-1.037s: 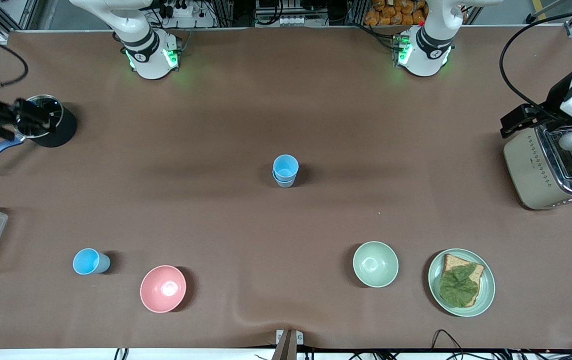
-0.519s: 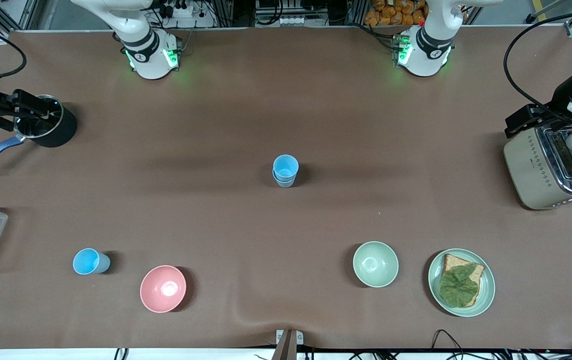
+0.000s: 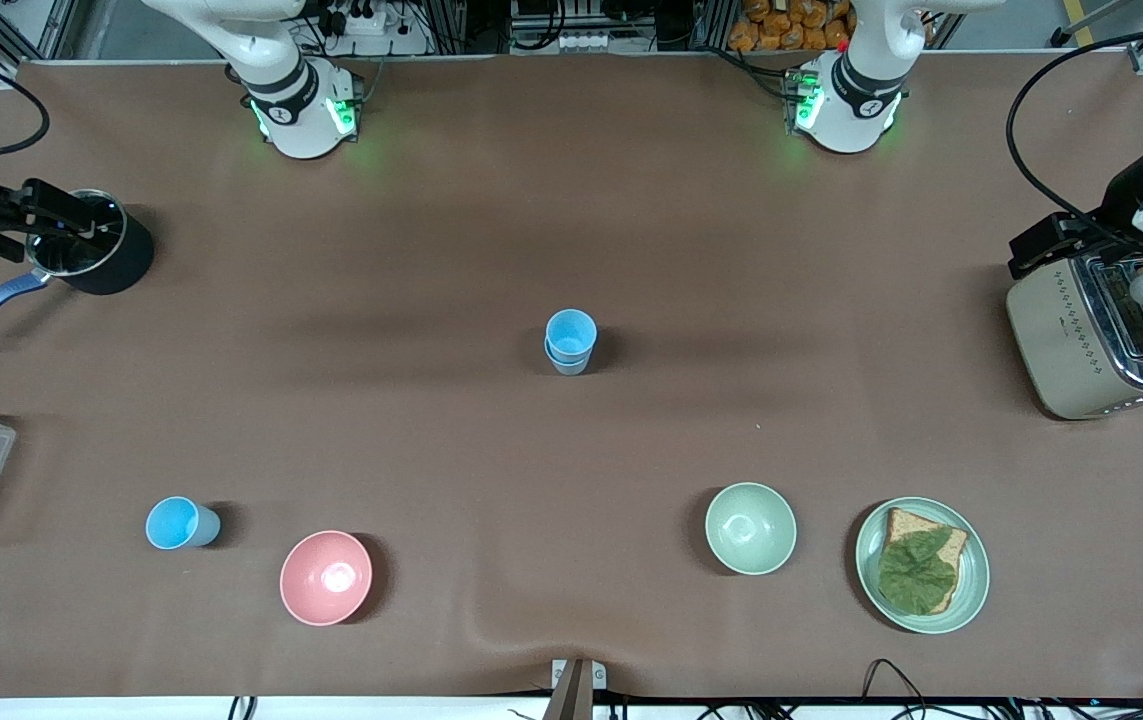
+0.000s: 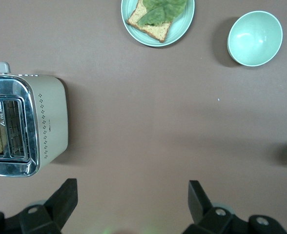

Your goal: Stack blue cups with both arms

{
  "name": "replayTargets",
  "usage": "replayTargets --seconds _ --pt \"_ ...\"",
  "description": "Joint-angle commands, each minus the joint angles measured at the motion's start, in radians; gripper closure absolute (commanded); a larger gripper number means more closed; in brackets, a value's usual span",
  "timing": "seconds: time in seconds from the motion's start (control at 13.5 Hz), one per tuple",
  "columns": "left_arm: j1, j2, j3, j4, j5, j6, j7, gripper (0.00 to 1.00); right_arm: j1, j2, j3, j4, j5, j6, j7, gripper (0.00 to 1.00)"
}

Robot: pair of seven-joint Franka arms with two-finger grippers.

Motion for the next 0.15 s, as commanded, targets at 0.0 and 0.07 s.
replayTargets --seconds 0.0,0.07 --pt "0.001 0.004 0.005 0.027 -0.027 -0.026 0.029 0.0 -0.029 -0.01 0.03 0.006 -0.008 0.004 -0.004 0.0" --pt "0.0 0.004 0.007 0.027 -0.028 -0.026 0.029 0.0 -0.027 -0.009 0.028 0.009 -0.008 0.004 -0.002 0.0"
